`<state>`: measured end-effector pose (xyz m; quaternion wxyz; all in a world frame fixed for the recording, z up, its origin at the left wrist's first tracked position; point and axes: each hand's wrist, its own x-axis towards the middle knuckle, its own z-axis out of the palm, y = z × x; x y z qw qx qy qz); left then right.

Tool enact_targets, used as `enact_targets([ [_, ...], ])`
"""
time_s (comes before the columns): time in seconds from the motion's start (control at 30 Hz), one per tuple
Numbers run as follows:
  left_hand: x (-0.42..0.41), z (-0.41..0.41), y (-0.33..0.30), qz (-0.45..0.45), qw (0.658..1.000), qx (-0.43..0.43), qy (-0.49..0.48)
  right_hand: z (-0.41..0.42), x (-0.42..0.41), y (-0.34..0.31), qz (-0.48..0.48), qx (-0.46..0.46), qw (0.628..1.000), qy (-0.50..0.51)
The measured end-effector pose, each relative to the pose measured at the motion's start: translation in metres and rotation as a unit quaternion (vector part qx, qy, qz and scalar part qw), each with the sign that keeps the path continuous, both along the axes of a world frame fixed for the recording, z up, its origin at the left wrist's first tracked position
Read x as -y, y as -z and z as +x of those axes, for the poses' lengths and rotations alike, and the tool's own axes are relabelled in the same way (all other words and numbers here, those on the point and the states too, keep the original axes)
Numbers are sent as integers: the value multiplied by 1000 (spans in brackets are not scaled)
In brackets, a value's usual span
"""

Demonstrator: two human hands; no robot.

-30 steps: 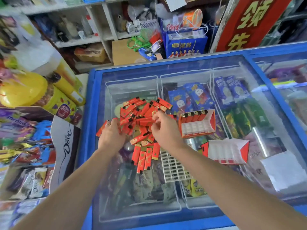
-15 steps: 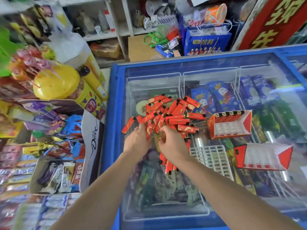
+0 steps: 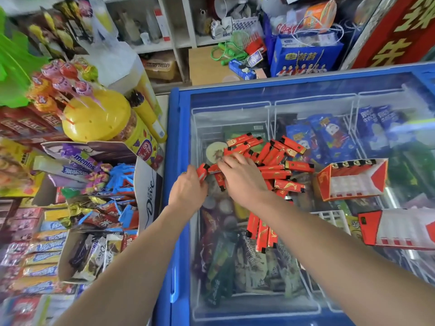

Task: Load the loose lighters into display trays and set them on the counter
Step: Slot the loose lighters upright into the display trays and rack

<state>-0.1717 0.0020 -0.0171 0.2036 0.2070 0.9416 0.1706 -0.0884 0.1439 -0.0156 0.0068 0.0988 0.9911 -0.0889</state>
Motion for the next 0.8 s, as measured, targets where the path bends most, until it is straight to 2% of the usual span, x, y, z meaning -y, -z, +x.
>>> enact_targets([
  [0.13,-4,-3,6,-75,997,-16,19,-4,-2,3,61,44,997,-9],
  [0.23,-6,-5,8,-99,994,-31,26,0,-1,7,55,31,998,-3],
  [0.37,-11,-11,8,-96,994,-11,41,4,-3,10,-56,-43,995,77],
  [0.57,-11,-12,4,-44,997,-14,64,8,-13,0,-242,-162,929,228],
  [0.73,-30,-10,-1,43,997,-16,58,18,-21,-8,-290,-178,902,266],
  [0.8,-39,-10,-1,41,998,-4,47,21,-21,-11,-292,-184,900,268],
])
